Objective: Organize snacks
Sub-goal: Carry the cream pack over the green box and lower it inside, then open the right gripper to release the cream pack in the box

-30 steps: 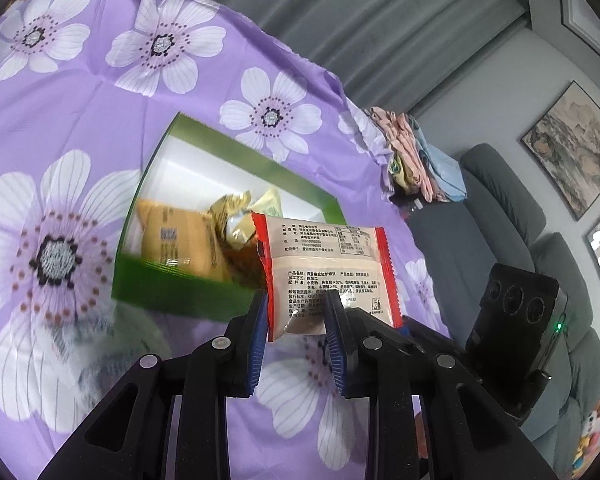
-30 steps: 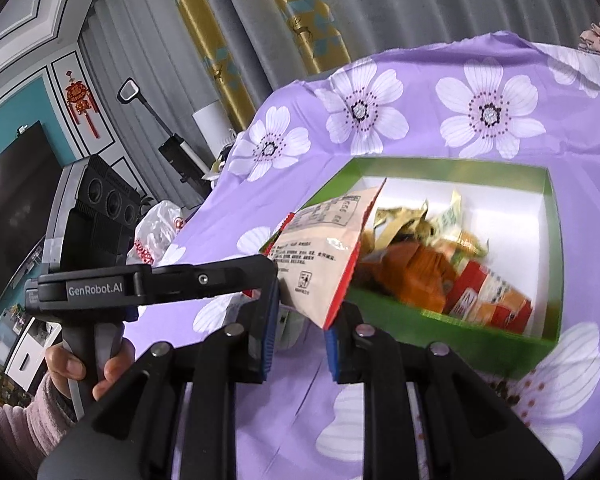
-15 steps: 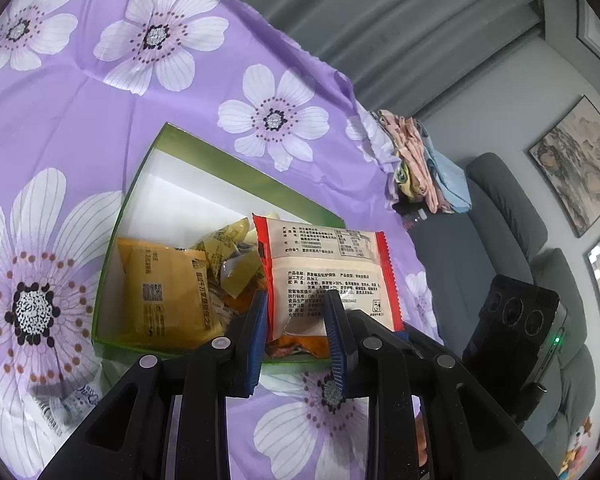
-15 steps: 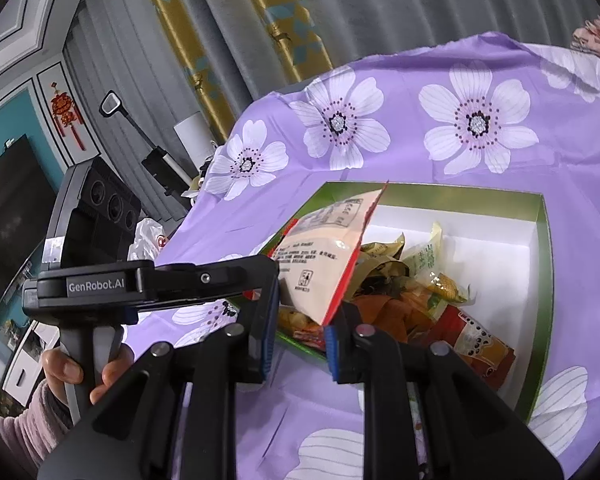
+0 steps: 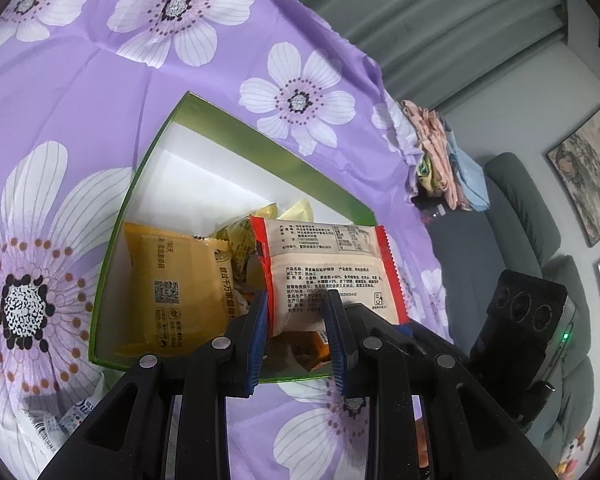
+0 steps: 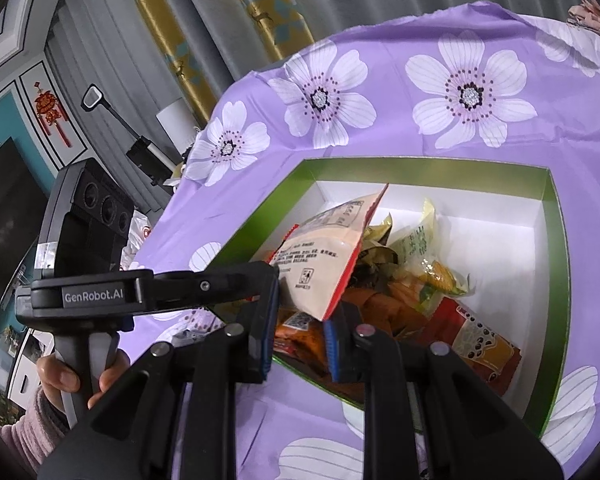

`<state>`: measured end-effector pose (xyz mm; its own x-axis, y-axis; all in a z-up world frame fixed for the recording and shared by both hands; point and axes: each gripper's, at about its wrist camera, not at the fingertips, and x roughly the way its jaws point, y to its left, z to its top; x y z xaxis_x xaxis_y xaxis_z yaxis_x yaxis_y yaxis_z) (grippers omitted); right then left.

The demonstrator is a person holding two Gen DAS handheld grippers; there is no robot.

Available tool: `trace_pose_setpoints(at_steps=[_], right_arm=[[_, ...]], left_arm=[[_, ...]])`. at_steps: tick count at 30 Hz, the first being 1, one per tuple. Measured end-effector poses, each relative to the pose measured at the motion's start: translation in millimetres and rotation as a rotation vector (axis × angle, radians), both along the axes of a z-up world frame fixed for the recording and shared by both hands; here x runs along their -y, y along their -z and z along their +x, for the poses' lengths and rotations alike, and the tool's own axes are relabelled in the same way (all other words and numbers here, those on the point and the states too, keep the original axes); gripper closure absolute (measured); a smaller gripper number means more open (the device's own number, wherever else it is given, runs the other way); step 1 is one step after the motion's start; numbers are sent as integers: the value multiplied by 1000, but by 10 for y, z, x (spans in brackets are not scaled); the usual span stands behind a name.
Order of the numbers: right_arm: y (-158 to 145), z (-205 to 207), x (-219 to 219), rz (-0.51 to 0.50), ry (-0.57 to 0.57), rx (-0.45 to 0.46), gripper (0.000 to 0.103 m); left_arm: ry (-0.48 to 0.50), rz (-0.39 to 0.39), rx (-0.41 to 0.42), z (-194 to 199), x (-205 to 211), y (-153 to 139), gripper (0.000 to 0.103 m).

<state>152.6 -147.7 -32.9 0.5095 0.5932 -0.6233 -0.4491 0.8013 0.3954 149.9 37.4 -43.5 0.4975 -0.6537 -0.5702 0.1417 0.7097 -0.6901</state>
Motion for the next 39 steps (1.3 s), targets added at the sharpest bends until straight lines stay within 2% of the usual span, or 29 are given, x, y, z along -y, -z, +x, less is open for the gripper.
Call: trace_pose_setpoints(at_steps=[9,21,23,25,27,29,31,33,39], right_arm=[[9,31,-9,-15,6,-3,81],[29,44,18,-38,27,-9,79],[19,48,26,-46,41,-11,71],[9,39,46,-56,57,-7,56],[0,24,75,-62,71,-4,51],[-11,14,113,-60,81,-2,50],[-21,4,162,-58,95,-1,46],[-27,-8,205,-55,106,-3,46],[-63,-54,238,-56,117,7,46]], left_arm=[[0,84,4,36,94,-50,76],[-12,122,-22,98,145,-42,76],[-21,135,-29,105,149,-41,76],[-27,136,-29,100,144,-52,76],[-32,150,-22,88,150,-78,76],[-34,163,-12,73,150,-111,76],[-40,176,-3,47,142,-146,70],[-44,181,8,28,132,-178,60],[-66,193,24,-19,106,-240,59]])
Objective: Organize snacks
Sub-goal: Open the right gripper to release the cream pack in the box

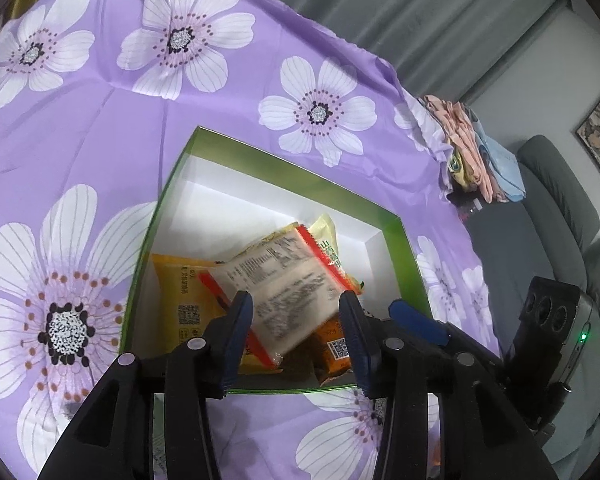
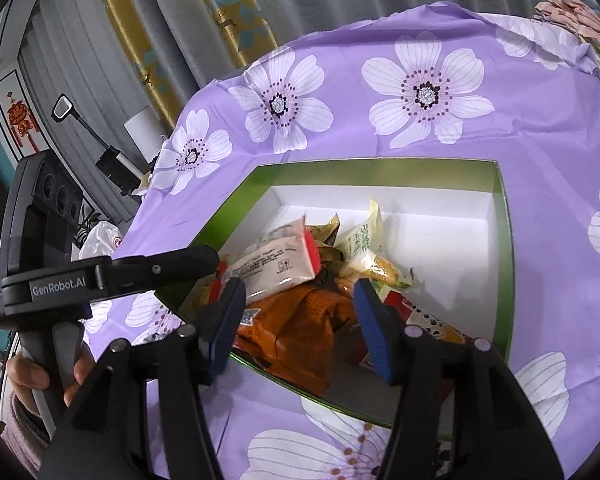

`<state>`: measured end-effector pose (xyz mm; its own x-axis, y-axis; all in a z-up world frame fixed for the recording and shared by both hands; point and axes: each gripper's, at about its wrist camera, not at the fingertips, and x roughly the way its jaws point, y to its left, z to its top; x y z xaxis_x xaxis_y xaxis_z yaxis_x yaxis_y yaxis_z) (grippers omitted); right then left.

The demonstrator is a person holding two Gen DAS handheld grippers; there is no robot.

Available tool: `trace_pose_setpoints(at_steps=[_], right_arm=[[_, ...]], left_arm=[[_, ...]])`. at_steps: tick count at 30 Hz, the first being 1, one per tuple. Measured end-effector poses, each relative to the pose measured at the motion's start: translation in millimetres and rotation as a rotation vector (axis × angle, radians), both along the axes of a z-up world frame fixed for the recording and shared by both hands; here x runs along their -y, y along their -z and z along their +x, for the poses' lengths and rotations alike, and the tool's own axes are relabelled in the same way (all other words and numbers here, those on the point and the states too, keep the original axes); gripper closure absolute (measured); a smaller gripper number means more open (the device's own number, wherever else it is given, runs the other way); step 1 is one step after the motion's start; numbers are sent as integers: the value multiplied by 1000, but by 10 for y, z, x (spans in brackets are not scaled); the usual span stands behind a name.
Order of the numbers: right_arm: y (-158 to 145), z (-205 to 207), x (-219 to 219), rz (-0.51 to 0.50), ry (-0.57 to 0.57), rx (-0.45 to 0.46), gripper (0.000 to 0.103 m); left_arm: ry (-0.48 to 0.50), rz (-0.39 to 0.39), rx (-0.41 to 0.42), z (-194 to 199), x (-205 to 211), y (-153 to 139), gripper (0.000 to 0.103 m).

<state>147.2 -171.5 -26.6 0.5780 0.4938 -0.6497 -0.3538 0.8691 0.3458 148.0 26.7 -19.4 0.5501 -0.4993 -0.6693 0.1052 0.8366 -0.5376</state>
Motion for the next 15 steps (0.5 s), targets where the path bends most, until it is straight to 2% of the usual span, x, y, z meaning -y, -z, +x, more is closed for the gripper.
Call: trace_pose_setpoints(at_steps=[2,6,9,12,15], right_arm=[[-20,-23,10,2,3,8,46],[-56,-91,37,2,9,21,46],[-97,-178,66,2,10,40,44],[-147,-280,114,19,14,59,38],[-194,-376,161,36,23,76,25]], left_arm=[[-12,4,5,-23,-29,-22,58],[-47,1,20,-98,-124,-72,35],[-67,1,38,-193,-186,-121,32],[-88,11,60,-315,-245,-175,24],[-110,25,79,-452,-299,-216,24]])
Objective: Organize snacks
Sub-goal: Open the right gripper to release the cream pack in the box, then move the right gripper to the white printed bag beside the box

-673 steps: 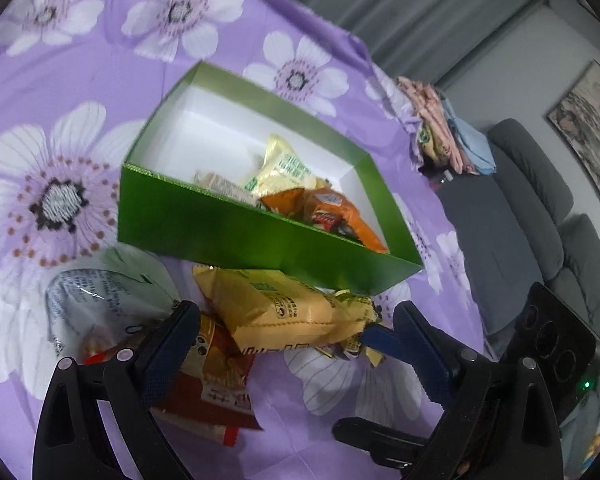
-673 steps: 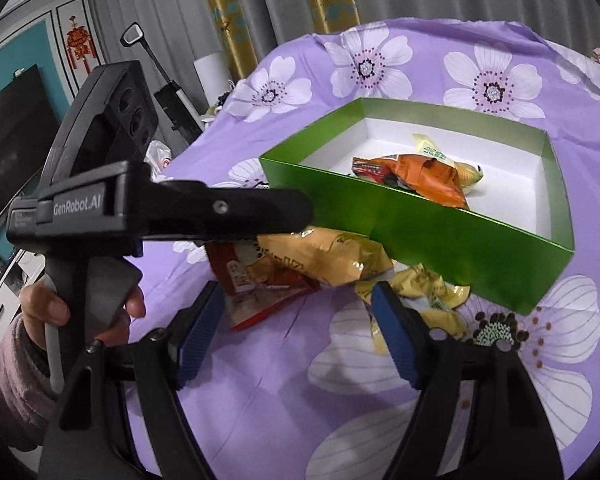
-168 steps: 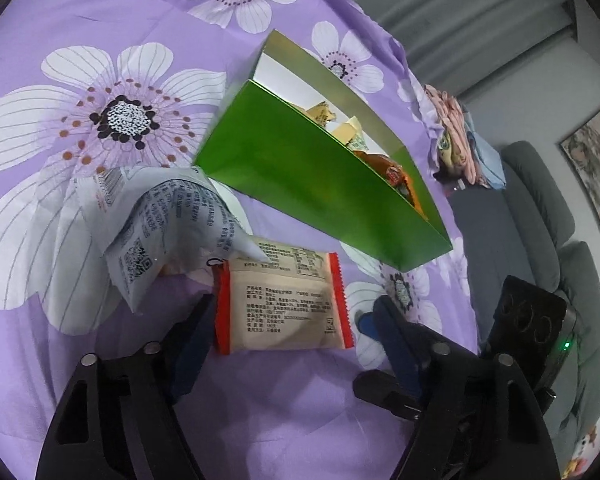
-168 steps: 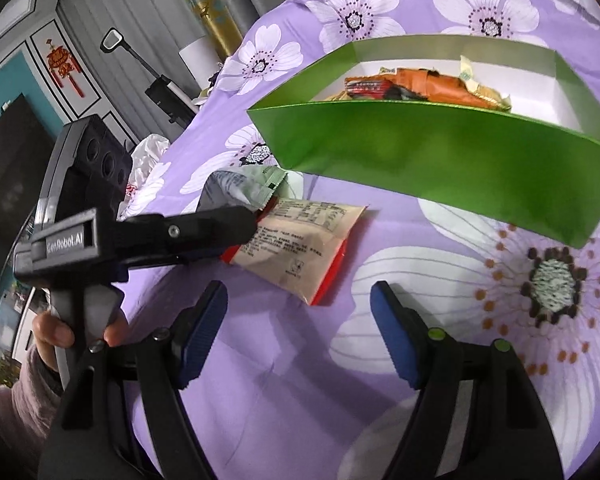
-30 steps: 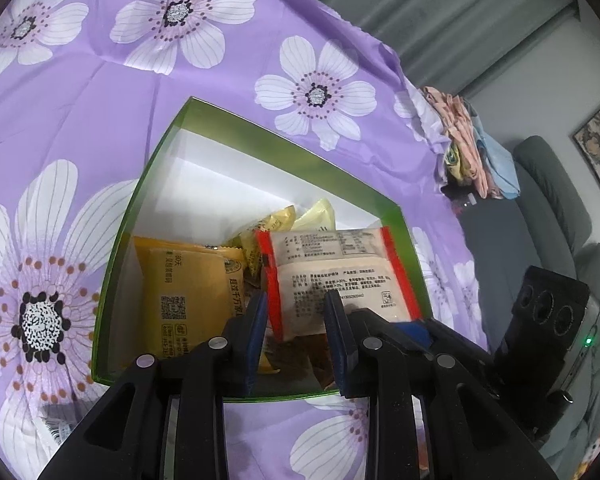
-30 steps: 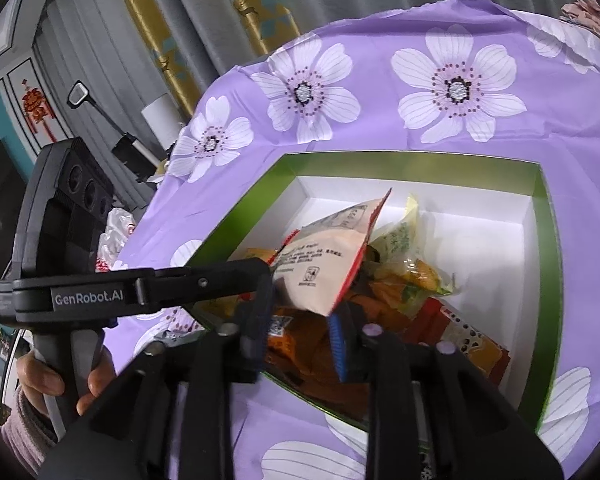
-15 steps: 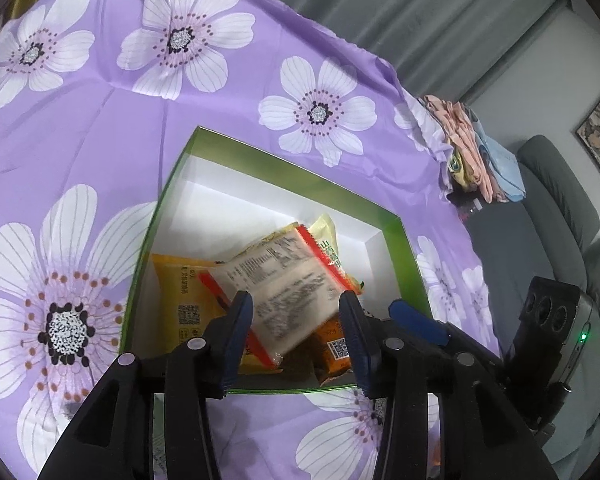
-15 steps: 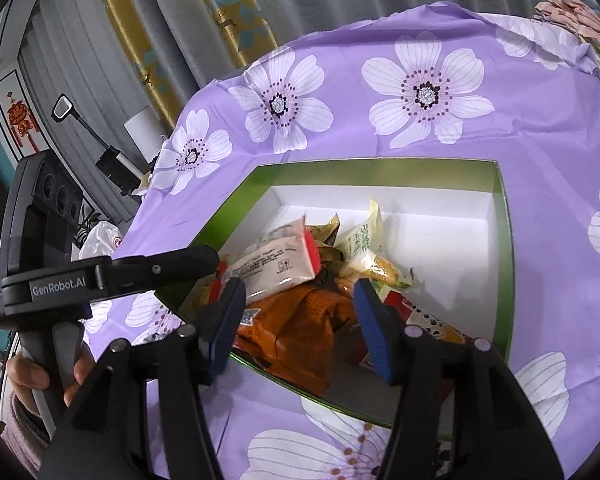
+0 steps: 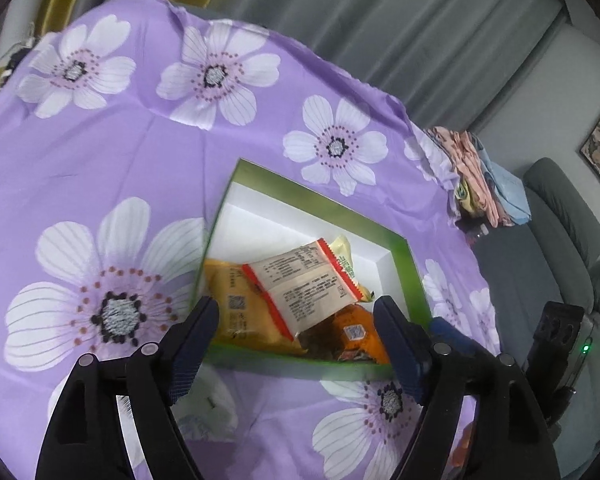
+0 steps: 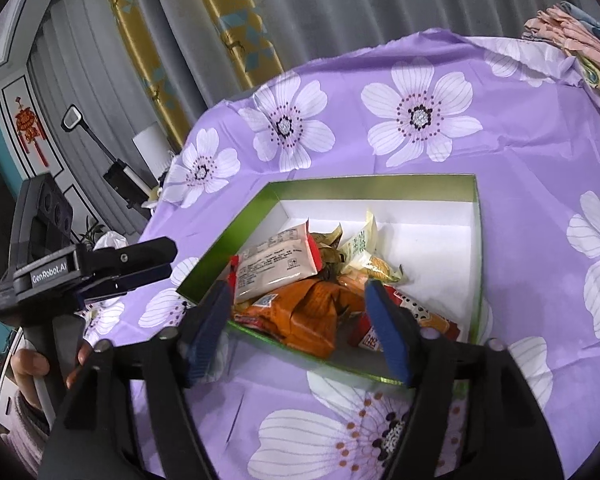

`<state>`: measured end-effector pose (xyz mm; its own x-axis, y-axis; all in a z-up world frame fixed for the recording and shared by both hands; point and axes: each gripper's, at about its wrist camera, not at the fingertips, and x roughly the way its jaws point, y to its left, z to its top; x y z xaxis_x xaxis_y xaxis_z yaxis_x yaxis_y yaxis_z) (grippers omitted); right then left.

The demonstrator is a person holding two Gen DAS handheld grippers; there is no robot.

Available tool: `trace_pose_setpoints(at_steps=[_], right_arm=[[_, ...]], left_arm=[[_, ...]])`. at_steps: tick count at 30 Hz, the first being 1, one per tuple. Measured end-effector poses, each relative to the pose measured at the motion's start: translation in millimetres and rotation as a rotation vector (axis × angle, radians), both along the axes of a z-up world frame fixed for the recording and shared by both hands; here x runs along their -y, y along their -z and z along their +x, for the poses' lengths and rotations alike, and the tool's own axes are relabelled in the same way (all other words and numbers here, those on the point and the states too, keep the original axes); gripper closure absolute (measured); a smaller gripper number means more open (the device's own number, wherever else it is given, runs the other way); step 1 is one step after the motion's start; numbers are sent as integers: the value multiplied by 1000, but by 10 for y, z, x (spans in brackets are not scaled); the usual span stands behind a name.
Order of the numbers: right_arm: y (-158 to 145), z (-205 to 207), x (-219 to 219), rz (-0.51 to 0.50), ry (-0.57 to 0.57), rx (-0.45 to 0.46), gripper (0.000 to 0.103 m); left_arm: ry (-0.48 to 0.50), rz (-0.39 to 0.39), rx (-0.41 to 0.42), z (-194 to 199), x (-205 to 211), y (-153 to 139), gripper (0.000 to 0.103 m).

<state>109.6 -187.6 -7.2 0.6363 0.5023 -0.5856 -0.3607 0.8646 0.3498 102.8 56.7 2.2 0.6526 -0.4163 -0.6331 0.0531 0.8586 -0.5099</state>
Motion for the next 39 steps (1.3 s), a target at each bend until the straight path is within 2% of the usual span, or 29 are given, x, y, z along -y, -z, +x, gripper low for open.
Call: trace_pose_setpoints(at_steps=[5,10,12,15,20,22,24,28,33,37,39], right_arm=[[-40,-128,35,20,7,10,18],[-10,-293,15,19,-4,12,14],[21,-352,1,18,-13,4,11],[79,-436,0,30,-19,-6,6],[215,-458,-24,44,-19,-49,6],[262,-462,-59,48,-22,-67,6],[292,-473,-104,46,-36,-73,6],[342,-500,-216,21,-70,-80,6],[421,-533,-417,-27,-127,-90,6],[503,-540,-572,-42,-167,-106,6],[540,-540,-640,-47,-183,-115,6]], left_arm=[[-46,48,20,-168,-62,-36,15],[-94,69,41,-373,-151,-39,12],[-112,65,40,-453,-201,-16,3],[-137,43,58,-555,-287,11,3],[-200,-9,97,-681,-451,75,1],[-240,15,118,-728,-504,108,1],[-241,26,126,-744,-534,138,1],[-199,-41,77,-737,-641,261,1],[-164,-78,26,-724,-678,372,1],[-175,3,-8,-713,-641,435,1],[-169,9,-21,-699,-639,485,1]])
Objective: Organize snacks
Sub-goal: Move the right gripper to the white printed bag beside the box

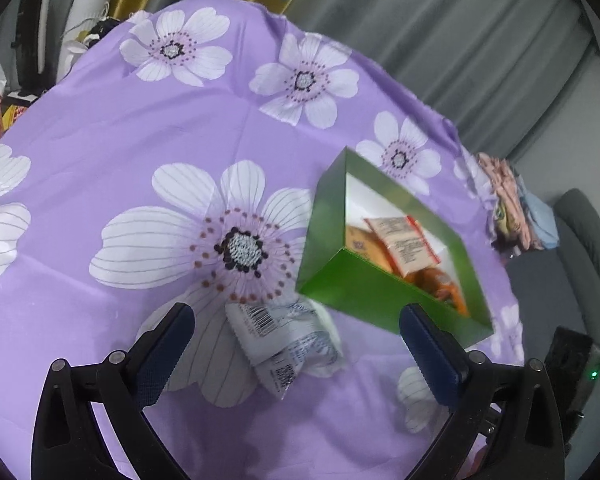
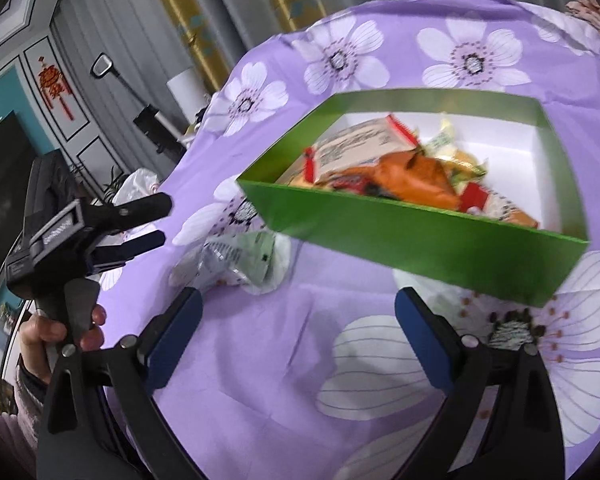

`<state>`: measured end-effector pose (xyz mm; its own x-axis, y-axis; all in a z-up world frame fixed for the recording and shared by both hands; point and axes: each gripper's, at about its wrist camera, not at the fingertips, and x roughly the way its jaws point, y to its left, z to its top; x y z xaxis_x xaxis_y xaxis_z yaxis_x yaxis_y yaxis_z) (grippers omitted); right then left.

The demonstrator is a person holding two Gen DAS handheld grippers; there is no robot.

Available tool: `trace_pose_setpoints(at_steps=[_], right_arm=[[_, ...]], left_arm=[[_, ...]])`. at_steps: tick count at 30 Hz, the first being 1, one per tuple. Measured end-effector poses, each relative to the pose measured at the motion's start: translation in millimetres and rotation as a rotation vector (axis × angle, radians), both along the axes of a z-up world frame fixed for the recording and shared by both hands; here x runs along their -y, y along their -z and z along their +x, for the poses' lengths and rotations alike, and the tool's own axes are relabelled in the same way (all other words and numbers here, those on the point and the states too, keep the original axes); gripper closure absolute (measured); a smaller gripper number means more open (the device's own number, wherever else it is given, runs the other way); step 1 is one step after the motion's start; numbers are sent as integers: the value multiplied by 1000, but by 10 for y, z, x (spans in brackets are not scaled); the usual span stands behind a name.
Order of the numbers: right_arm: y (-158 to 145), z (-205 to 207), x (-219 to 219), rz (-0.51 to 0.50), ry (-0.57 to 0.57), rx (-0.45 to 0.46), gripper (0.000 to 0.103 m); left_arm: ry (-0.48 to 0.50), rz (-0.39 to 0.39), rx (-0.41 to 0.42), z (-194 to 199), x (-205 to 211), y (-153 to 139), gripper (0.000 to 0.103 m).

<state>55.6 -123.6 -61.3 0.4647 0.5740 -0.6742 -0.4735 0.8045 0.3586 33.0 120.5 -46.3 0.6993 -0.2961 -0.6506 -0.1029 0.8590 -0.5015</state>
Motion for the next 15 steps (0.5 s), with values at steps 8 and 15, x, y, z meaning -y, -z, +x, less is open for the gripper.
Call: trace_pose_setpoints(at_steps=[8,15], right_arm=[[100,20,-275,-41,-72,-10,6],[194,110,-550,-93,-140,-5,6]], left_arm=[[-20,86,-58,27,-9,120,1],[2,162,-88,37,85,141,1]])
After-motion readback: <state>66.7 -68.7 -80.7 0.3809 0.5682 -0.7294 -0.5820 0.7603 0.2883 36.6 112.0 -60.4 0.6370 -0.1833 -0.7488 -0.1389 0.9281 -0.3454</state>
